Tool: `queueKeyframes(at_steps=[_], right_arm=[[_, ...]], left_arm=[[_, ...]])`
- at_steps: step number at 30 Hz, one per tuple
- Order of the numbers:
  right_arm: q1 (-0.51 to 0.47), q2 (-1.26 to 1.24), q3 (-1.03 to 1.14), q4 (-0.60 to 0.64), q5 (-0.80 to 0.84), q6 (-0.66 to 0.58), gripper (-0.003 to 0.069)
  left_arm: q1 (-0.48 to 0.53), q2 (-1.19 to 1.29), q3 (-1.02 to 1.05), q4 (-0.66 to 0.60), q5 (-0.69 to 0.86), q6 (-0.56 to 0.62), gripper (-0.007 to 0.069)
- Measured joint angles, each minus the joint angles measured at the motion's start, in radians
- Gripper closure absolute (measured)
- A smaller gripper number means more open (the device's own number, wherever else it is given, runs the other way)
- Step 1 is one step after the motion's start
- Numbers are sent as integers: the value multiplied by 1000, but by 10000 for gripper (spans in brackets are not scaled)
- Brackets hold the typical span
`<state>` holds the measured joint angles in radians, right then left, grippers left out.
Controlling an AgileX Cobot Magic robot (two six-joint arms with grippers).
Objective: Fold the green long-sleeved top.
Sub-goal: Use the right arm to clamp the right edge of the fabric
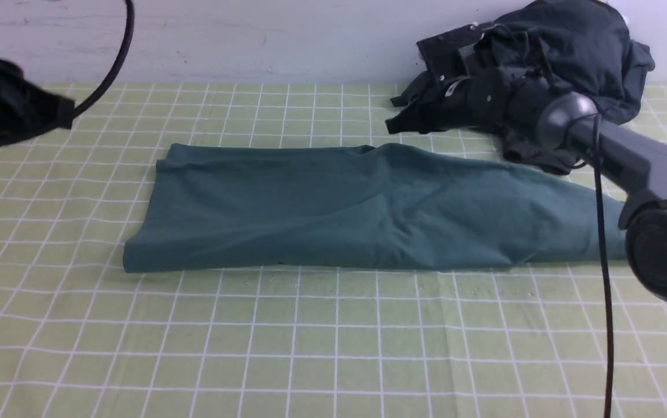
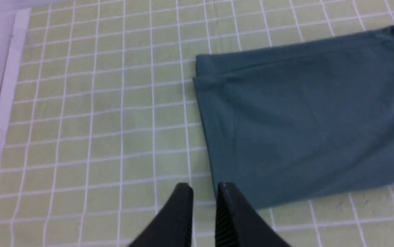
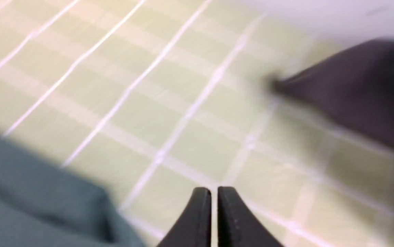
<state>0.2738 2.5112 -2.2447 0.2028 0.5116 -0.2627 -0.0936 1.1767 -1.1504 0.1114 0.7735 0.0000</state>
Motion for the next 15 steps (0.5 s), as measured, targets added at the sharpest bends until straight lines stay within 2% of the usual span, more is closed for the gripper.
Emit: queueKeyframes(at_steps=[5,8,10,15], right_arm=[[-43,-77,-8,-45,292,61,594],[-84,-149,-4,-87,568,66,590],[-140,-218,30,-118,692,100,587],[-329,-389,227,-149,716,162,564]], left_arm=[[1,-93,158,30,43,-10,533],[1,-112,238,11,86,-12,533],[1,-122,284,-24,115,-12,533],[1,-213,379,-126,83,39,533]])
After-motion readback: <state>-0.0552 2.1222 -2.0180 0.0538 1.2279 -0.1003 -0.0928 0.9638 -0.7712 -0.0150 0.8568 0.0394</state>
